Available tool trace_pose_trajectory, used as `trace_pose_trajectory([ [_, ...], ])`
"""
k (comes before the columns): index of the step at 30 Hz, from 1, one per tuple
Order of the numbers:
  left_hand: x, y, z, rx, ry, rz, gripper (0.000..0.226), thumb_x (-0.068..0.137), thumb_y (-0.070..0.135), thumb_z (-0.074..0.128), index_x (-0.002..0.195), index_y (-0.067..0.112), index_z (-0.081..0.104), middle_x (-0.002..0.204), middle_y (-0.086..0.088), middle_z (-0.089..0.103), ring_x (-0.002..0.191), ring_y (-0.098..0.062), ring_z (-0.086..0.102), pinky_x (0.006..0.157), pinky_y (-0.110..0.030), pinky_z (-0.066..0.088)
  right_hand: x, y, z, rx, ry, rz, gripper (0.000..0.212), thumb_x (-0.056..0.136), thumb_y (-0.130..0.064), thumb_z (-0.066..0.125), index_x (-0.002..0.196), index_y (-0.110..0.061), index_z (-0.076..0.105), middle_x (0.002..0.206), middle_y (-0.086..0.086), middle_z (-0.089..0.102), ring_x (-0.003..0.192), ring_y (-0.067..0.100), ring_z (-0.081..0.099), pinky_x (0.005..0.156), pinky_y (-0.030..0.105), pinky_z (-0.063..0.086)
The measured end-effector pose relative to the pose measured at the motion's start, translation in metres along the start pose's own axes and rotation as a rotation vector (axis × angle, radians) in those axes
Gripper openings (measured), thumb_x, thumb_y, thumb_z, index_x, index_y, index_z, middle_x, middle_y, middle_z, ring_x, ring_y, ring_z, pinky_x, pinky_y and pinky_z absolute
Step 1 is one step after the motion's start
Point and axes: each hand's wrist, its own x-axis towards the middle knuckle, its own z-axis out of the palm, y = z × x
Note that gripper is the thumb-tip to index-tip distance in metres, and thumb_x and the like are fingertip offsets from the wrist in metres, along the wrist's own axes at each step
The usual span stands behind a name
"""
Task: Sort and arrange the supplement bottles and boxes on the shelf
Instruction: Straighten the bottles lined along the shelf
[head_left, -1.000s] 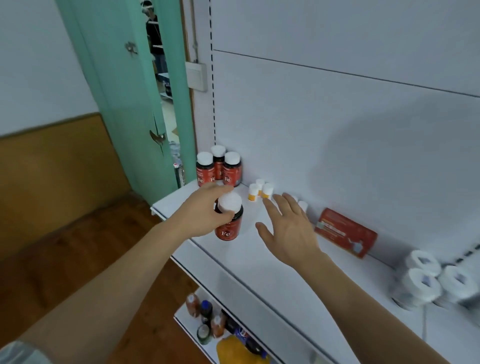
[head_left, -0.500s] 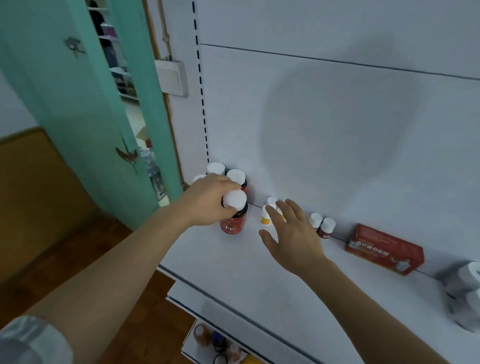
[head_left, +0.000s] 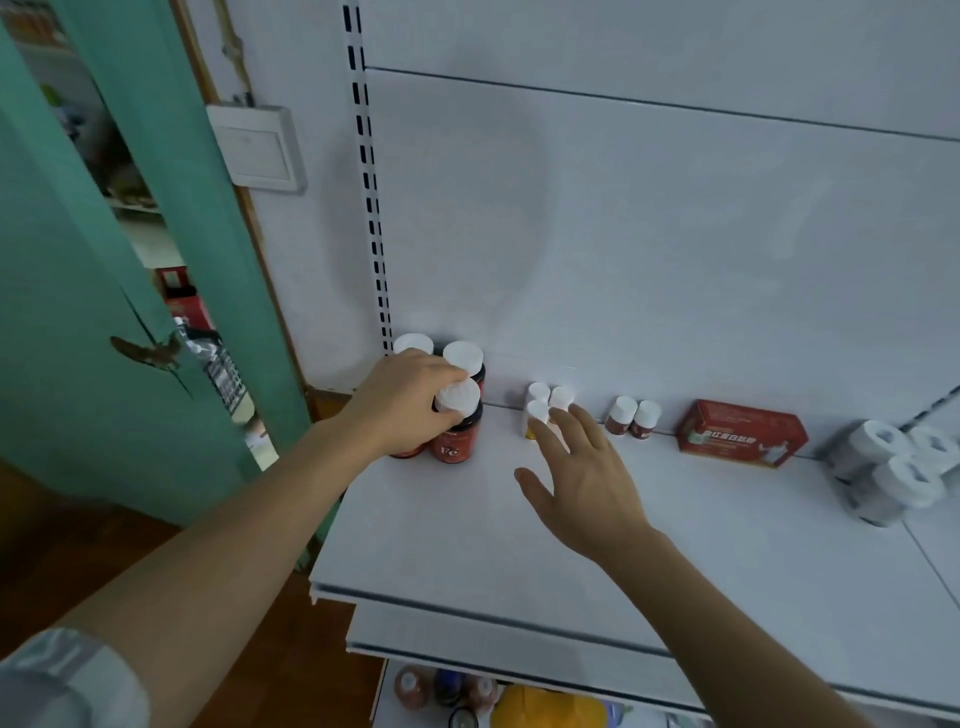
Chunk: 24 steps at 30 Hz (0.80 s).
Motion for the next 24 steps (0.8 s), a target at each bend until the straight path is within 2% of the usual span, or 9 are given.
trace_pose_trajectory([
  [3, -0.001, -0.004, 0.000, 0.012, 0.002, 0.028, 0.042, 0.082, 0.033, 0.066, 0.122, 0.019, 0.065, 0.117, 0.004, 0.067, 0.110, -0.025, 0.055, 0.091, -0.044, 0.046, 0.001, -0.002, -0.001, -0.013, -0.011, 0.028, 0.061, 0.094, -0.052, 0.045, 0.142, -0.015, 0.047, 0.146, 0.013, 0.047, 0.142, 0.036, 0.033, 0.113, 0.047, 0.036],
  [17, -0.001, -0.016, 0.014, 0.033, 0.101, 0.060, 0.040, 0.079, 0.035, 0.071, 0.116, 0.021, 0.065, 0.105, 0.004, 0.068, 0.098, -0.024, 0.059, 0.080, -0.042, 0.050, -0.003, -0.006, -0.007, -0.019, -0.055, 0.090, 0.060, 0.093, -0.052, 0.042, 0.140, -0.015, 0.049, 0.143, 0.014, 0.050, 0.139, 0.038, 0.036, 0.112, 0.048, 0.036],
  [24, 0.000, -0.013, 0.013, 0.029, 0.121, 0.056, 0.045, 0.077, 0.037, 0.074, 0.118, 0.020, 0.064, 0.117, 0.002, 0.064, 0.109, -0.024, 0.056, 0.088, -0.040, 0.047, -0.014, -0.004, -0.015, -0.043, -0.061, 0.123, 0.063, 0.093, -0.054, 0.036, 0.140, -0.014, 0.050, 0.142, 0.014, 0.050, 0.138, 0.037, 0.037, 0.112, 0.049, 0.038],
])
